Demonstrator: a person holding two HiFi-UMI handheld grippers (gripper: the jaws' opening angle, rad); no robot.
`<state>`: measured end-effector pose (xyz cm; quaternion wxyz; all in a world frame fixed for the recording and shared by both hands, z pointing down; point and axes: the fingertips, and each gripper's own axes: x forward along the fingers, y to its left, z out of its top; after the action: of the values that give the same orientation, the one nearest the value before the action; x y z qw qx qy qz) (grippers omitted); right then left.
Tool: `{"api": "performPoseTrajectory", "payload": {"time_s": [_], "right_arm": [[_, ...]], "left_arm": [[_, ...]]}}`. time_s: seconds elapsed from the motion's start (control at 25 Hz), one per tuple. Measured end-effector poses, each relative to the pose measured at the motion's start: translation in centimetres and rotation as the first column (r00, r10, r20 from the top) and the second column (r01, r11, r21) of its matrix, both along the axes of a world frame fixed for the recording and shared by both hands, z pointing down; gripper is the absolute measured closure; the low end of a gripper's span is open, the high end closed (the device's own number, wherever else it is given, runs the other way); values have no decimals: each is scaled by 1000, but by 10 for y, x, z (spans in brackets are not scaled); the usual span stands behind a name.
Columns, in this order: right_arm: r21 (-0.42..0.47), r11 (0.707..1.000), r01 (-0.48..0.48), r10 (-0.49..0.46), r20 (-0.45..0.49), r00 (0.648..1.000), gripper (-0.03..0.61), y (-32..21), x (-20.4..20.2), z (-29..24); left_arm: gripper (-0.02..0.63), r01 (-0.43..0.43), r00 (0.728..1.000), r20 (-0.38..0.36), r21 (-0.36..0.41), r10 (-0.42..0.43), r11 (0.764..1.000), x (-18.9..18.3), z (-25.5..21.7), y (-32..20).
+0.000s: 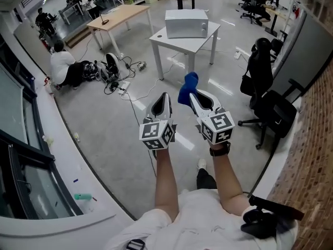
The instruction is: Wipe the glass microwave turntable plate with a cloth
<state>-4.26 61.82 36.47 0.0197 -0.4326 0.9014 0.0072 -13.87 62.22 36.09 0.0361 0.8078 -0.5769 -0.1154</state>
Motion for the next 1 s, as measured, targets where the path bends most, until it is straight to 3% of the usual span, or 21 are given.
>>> {"api": "performPoseTrajectory", "payload": {"time_s": [0.12,0.24,0.32,0.56,0.84,1.0], "right_arm": [[-3,1000,21,-21,14,1000,520,-30,-2,3],[3,1000,29,-29,35,999,520,-71,1,-7],[12,999,31,-31,45,999,520,-99,4,-17],[-5,998,60,-61,-71,996,520,-158,14,-20],[24,999,30,-29,-67,997,528,-217,59,-22],[20,1000,2,-1,-48,999,528,-240,81,-15]], "left_arm": [[612,37,998,50,0,-37,999,-2,0,-30],[612,104,971,214,36,-110,994,-1,-3,-68],[612,120,956,265,50,-129,992,2,-7,-94],[612,117,953,275,61,-129,991,27,-22,-158],[612,102,958,263,58,-114,993,65,-19,-218],[612,110,948,294,52,-120,993,81,-10,-242]]}}
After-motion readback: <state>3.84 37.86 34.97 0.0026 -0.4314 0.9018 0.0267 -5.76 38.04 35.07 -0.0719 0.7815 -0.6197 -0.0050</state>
